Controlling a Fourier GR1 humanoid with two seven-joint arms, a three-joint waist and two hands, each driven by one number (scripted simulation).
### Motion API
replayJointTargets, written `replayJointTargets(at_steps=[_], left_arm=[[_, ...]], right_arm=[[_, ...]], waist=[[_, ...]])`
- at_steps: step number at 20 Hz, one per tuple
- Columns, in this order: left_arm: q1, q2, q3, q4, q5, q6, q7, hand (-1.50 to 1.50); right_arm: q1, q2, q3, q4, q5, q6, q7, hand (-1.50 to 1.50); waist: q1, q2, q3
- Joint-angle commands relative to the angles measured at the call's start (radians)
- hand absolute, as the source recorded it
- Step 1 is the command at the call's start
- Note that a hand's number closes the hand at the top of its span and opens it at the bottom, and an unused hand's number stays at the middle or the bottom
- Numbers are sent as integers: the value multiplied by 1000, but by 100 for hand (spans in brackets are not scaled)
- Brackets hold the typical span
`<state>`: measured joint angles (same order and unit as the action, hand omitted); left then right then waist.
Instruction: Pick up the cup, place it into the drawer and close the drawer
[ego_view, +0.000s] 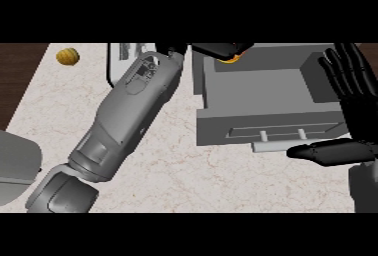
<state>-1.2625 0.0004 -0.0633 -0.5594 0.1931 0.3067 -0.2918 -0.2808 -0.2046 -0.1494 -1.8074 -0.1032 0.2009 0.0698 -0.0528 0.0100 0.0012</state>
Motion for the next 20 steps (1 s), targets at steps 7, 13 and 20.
replayJointTargets(at_steps=[7,13,20], left_arm=[[-103,0,-154,263,63,-9,78,150],[-69,0,-242,278,103,-43,98,150],[1,0,-253,221,199,-47,0,-150]], right_arm=[[-55,7,25,8,-22,18,16,-150],[-79,22,65,-3,-13,27,11,-150],[-147,21,88,50,-88,97,23,-150]], waist=[[-82,24,1],[-138,34,1],[-155,43,0]])
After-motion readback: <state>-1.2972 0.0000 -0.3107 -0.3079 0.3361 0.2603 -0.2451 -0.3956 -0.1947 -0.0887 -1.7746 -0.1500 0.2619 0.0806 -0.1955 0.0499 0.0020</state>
